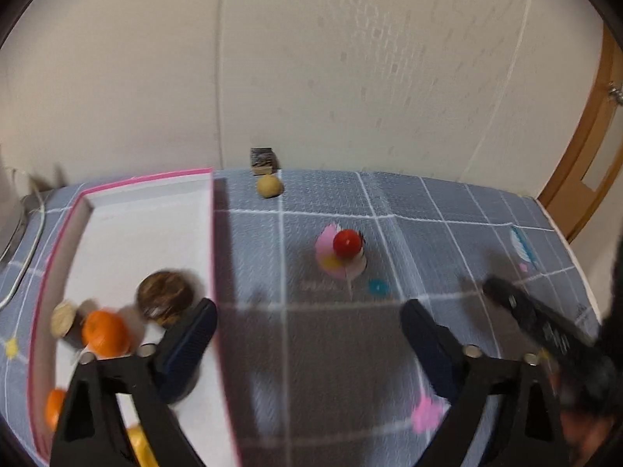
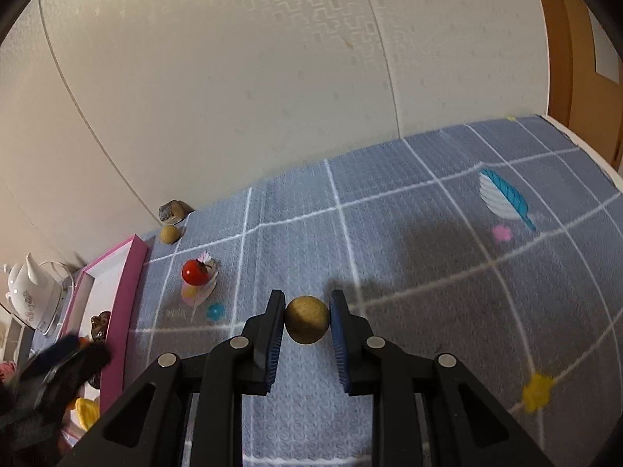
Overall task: Organize fruits
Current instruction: 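Grasp the red cherry tomato with the left gripper while the right holds the tan ball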
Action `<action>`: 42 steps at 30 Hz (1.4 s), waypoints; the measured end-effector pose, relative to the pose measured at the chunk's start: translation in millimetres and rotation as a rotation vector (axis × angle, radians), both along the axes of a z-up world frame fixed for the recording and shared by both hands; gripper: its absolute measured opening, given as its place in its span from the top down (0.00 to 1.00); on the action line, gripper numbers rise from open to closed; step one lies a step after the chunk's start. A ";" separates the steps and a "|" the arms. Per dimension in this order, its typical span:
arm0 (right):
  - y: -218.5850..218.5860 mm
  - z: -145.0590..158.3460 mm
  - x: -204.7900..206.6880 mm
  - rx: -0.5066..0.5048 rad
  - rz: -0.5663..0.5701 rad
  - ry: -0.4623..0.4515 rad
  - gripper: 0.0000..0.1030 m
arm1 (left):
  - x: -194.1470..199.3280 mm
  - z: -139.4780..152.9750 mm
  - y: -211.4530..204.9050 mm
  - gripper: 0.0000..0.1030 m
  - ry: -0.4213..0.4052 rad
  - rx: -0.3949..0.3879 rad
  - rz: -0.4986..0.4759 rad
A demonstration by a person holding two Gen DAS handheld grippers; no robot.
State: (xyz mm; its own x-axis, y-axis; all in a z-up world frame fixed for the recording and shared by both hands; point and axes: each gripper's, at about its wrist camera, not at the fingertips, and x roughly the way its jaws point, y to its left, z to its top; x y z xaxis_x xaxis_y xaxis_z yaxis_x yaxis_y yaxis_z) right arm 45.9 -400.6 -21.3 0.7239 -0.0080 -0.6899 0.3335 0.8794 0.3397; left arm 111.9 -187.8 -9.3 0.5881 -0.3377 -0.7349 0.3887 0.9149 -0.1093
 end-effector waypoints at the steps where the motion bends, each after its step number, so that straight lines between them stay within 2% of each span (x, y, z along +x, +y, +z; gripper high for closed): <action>1: -0.7 -1.4 0.6 0.008 0.009 0.002 0.77 | 5.4 -1.8 -7.9 0.15 0.002 0.018 0.002; 4: -1.1 -2.6 1.4 0.009 0.026 -0.005 0.77 | 18.0 -7.5 -28.4 0.16 -0.021 0.054 0.003; 8: -6.1 -3.6 3.5 0.020 0.039 -0.017 0.77 | 34.8 -13.7 -50.8 0.26 -0.035 0.098 -0.013; 13: -15.4 -7.5 0.7 0.035 0.037 -0.015 0.77 | 55.3 -24.3 -70.3 0.30 -0.032 0.125 -0.009; 17: -18.9 -7.5 -1.3 0.045 0.041 -0.019 0.77 | 62.8 -33.7 -78.7 0.43 -0.031 0.154 -0.002; 19: -19.6 -6.4 -2.4 0.043 0.045 -0.022 0.77 | 65.0 -38.1 -82.8 0.52 -0.032 0.159 -0.003; 21: -20.8 -6.0 -3.1 0.046 0.043 -0.024 0.77 | 64.7 -41.9 -84.2 0.65 -0.033 0.169 -0.009; 24: -22.9 -6.1 -2.9 0.063 0.040 -0.024 0.77 | 62.7 -45.2 -82.9 0.73 -0.023 0.146 -0.017; 29: -18.7 -3.6 -2.4 0.058 0.043 -0.027 0.77 | 59.1 -47.5 -80.3 0.74 -0.033 0.143 -0.033; 35: -12.5 -0.1 0.7 0.049 0.056 -0.031 0.77 | 44.1 -39.0 -62.4 0.74 -0.020 0.071 -0.028; 42: 2.8 4.3 2.0 0.019 0.086 -0.035 0.77 | 18.1 -22.6 -46.6 0.74 -0.049 0.028 -0.048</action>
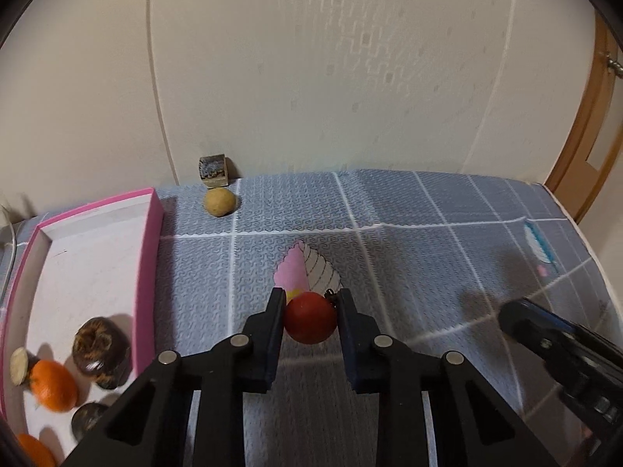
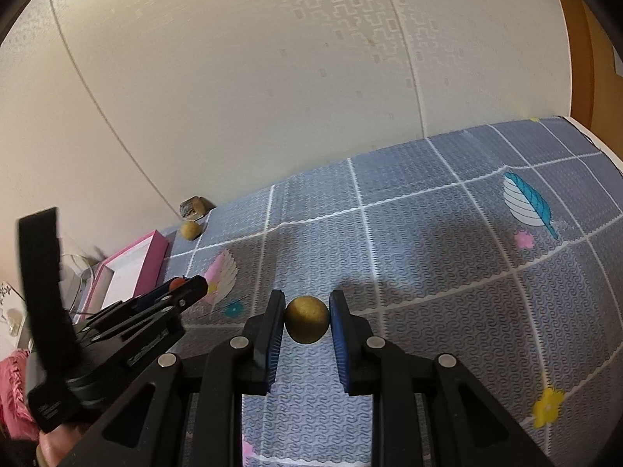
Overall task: Organize fruits
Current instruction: 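Grasp the red cherry tomato with the left gripper while the right holds the tan ball, then carry the tomato into the tray with the left gripper while the right carries the tan ball toward it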
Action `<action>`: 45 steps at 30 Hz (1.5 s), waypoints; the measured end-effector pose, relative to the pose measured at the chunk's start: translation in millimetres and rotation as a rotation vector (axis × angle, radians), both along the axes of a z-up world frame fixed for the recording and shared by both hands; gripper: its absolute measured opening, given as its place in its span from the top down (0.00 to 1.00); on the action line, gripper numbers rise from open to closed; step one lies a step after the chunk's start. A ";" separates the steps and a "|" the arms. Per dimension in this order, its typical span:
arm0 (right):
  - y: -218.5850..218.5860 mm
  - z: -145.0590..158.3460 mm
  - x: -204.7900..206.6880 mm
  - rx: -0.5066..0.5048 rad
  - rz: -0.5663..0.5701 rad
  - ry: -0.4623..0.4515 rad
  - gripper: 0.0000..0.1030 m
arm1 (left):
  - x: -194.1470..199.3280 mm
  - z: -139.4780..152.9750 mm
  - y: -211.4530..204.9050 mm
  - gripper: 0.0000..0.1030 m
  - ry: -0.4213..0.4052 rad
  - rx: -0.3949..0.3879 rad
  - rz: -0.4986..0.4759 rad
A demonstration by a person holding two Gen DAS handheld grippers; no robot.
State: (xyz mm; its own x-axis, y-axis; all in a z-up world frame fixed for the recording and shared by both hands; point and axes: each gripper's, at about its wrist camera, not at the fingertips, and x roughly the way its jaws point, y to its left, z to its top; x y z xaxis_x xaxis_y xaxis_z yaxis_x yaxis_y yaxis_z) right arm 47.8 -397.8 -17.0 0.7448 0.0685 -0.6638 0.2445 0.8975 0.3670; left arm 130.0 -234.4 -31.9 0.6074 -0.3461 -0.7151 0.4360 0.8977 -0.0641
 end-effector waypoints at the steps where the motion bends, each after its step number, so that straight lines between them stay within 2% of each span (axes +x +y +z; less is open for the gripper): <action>1: 2.4 0.5 0.2 -0.006 0.003 0.000 0.77 | -3.3 1.8 2.7 0.74 -0.004 -0.007 -0.002; 13: 29.7 7.1 7.7 -0.070 0.039 -0.004 0.77 | -32.7 13.4 45.2 0.74 -0.018 -0.063 0.008; 20: 44.0 10.6 12.3 -0.074 0.058 -0.009 0.77 | -46.0 21.2 78.1 0.74 -0.024 -0.098 0.024; 33: 87.8 8.2 17.6 -0.100 0.148 0.003 0.77 | -67.4 18.2 165.6 0.74 -0.105 -0.111 0.117; 37: 102.2 8.6 19.2 -0.110 0.181 -0.002 0.77 | -60.2 16.9 192.5 0.74 -0.067 -0.141 0.150; 40: 113.1 8.1 21.3 -0.114 0.204 -0.004 0.77 | -58.1 15.8 201.1 0.74 -0.075 -0.110 0.158; 45: 127.9 8.2 25.3 -0.117 0.235 -0.010 0.77 | -51.3 7.6 211.9 0.74 -0.040 -0.093 0.166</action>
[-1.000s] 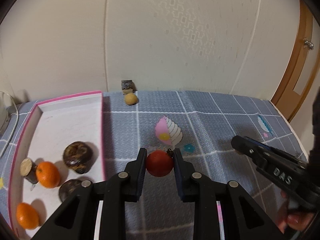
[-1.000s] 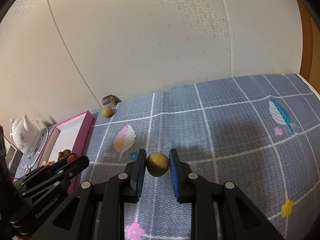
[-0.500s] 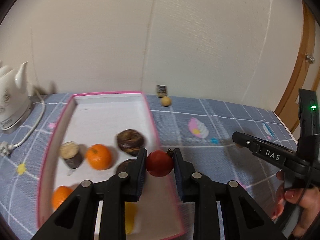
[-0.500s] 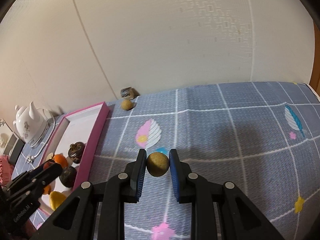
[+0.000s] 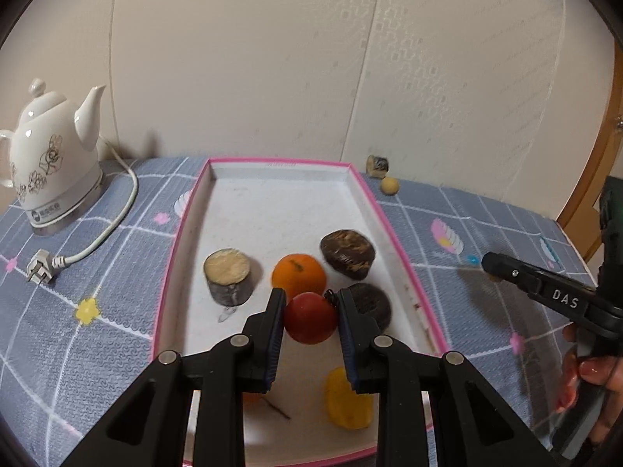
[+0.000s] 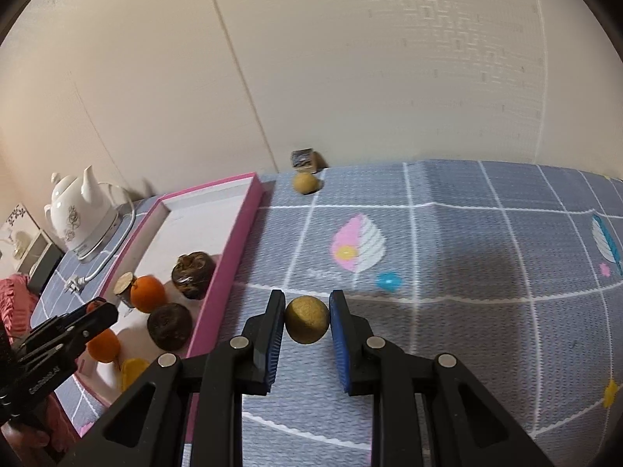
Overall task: Organize fruits
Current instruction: 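Carry the tomato into the tray with the left gripper while the right carries the tan ball toward it, then open the left gripper to release the red cherry tomato in the tray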
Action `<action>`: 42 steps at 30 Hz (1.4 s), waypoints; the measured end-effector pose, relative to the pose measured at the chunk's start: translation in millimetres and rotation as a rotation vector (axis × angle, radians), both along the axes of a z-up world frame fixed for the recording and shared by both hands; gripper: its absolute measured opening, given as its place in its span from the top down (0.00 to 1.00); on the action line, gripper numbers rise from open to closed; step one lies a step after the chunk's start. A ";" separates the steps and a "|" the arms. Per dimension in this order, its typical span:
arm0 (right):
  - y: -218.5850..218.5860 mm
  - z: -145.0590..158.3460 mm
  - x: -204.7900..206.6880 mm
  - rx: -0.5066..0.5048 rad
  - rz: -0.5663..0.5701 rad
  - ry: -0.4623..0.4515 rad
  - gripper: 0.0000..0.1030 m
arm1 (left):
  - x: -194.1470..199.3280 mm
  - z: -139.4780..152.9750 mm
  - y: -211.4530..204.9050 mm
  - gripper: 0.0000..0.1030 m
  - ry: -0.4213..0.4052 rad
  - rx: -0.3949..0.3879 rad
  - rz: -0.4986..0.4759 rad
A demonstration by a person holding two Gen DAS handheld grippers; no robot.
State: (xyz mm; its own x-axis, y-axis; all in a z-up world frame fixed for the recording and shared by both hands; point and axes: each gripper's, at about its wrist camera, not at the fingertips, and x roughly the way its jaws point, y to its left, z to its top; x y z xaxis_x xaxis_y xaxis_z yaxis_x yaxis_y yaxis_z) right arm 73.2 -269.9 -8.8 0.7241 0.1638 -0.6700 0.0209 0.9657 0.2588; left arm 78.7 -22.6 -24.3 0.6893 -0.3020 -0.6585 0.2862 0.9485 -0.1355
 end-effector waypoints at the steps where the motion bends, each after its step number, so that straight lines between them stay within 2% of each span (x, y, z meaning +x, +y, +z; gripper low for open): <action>1: 2.2 0.4 0.3 0.000 0.005 -0.005 0.77 | 0.9 -1.8 1.0 0.74 0.003 0.005 0.001; 7: 12.1 0.1 1.9 0.001 0.031 -0.013 0.77 | 7.9 -16.9 1.9 0.74 0.040 0.069 -0.004; 12: 16.5 0.7 2.4 0.001 0.041 -0.017 0.77 | 5.1 -20.9 -2.2 0.73 0.031 0.090 -0.023; 17: 20.8 1.2 2.1 0.001 0.052 -0.024 0.77 | 3.9 -18.2 1.0 0.71 0.028 0.061 -0.021; 19: 22.1 2.0 1.6 0.001 0.057 -0.027 0.77 | 3.7 -11.6 11.6 0.68 0.014 0.000 0.003; 22: 23.6 3.8 0.3 0.004 0.066 -0.038 0.77 | 0.9 -0.1 30.7 0.51 -0.034 -0.055 0.076; 24: 25.5 4.9 0.0 0.003 0.074 -0.040 0.77 | -2.0 6.1 45.5 0.35 -0.064 -0.103 0.134; 26: 27.2 6.3 -1.4 0.010 0.084 -0.050 0.77 | -2.9 9.3 55.8 0.28 -0.081 -0.113 0.185; 31: 39.5 7.6 -3.2 -0.005 0.125 -0.063 0.77 | -0.7 7.1 73.8 0.21 -0.065 -0.117 0.274; 36: 51.4 7.4 -0.4 -0.016 0.157 -0.066 0.77 | 3.5 1.1 80.2 0.20 -0.022 -0.117 0.290; 42: 62.4 9.7 10.7 -0.009 0.176 -0.078 0.77 | -1.0 0.1 73.6 0.18 -0.004 -0.099 0.266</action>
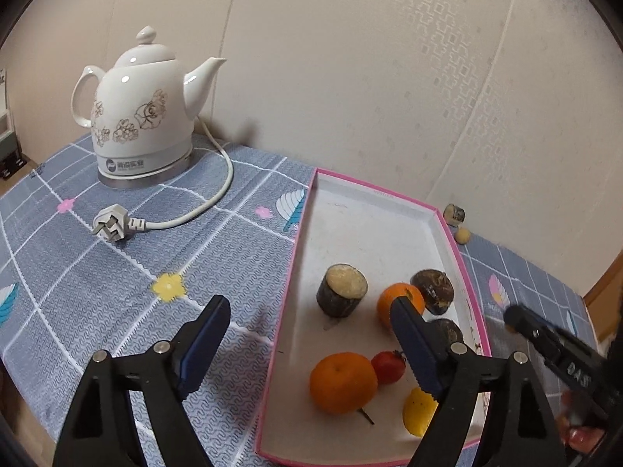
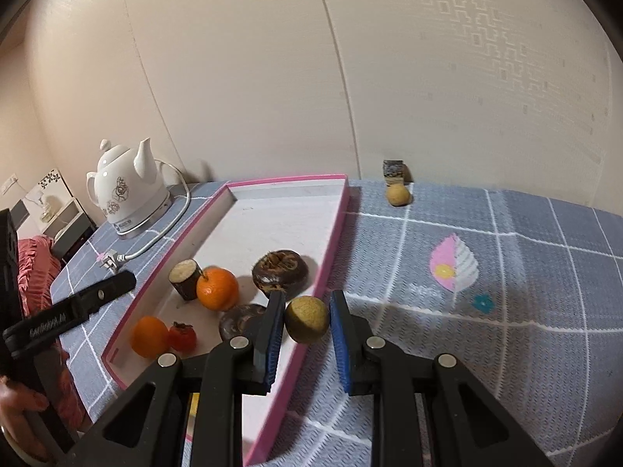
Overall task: Organize fruits
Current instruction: 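Open the left gripper to release the red cherry tomato in the tray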
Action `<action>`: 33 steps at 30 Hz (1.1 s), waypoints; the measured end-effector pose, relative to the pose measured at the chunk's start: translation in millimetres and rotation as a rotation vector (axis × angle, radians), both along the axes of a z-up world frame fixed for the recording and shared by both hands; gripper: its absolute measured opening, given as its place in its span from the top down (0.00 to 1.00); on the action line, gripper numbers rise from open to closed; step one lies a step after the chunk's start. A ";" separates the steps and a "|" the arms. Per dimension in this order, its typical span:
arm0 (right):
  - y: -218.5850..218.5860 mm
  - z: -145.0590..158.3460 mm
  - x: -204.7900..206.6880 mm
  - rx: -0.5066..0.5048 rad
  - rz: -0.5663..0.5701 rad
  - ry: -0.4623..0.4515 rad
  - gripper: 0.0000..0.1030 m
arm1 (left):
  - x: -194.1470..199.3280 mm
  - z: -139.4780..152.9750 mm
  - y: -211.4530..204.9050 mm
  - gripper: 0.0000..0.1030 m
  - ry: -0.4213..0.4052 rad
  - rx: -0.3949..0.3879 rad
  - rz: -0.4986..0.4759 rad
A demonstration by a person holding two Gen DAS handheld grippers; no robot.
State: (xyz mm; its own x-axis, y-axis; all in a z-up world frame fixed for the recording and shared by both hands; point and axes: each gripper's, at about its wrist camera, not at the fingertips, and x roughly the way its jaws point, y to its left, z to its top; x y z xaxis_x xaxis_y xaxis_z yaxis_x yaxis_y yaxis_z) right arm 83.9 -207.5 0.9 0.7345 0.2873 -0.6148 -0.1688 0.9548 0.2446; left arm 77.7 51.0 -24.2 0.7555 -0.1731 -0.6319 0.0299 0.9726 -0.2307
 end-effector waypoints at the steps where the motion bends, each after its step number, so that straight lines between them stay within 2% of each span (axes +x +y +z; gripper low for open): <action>1: 2.1 0.7 2.3 0.003 0.005 -0.005 0.77 | -0.8 0.7 -2.8 0.18 -0.004 0.015 -0.007; 8: 20.9 -5.7 16.1 -0.043 0.053 0.001 0.77 | -6.8 4.5 -13.8 0.17 -0.035 0.071 -0.057; 16: 30.6 -18.1 24.5 -0.087 0.060 0.024 0.77 | -6.8 4.5 -14.9 0.17 -0.024 0.053 -0.086; 22: 33.9 -21.3 27.2 -0.122 0.064 0.018 0.77 | -4.8 3.1 -10.4 0.17 -0.011 0.036 -0.073; 26: 33.2 -17.6 24.4 -0.145 0.049 -0.004 0.71 | -4.0 3.2 -11.1 0.17 -0.010 0.042 -0.070; 33: 2.5 -10.2 19.9 -0.090 -0.028 -0.007 0.71 | -4.2 2.5 -18.5 0.14 -0.012 0.043 -0.091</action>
State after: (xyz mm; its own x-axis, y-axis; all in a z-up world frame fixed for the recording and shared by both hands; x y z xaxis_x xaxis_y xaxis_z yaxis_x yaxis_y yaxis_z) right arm 103.7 -205.0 -9.3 0.7460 0.2102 -0.6319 -0.1430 0.9773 0.1563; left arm 73.5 32.5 -21.7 0.7452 -0.2144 -0.6315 0.1209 0.9747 -0.1882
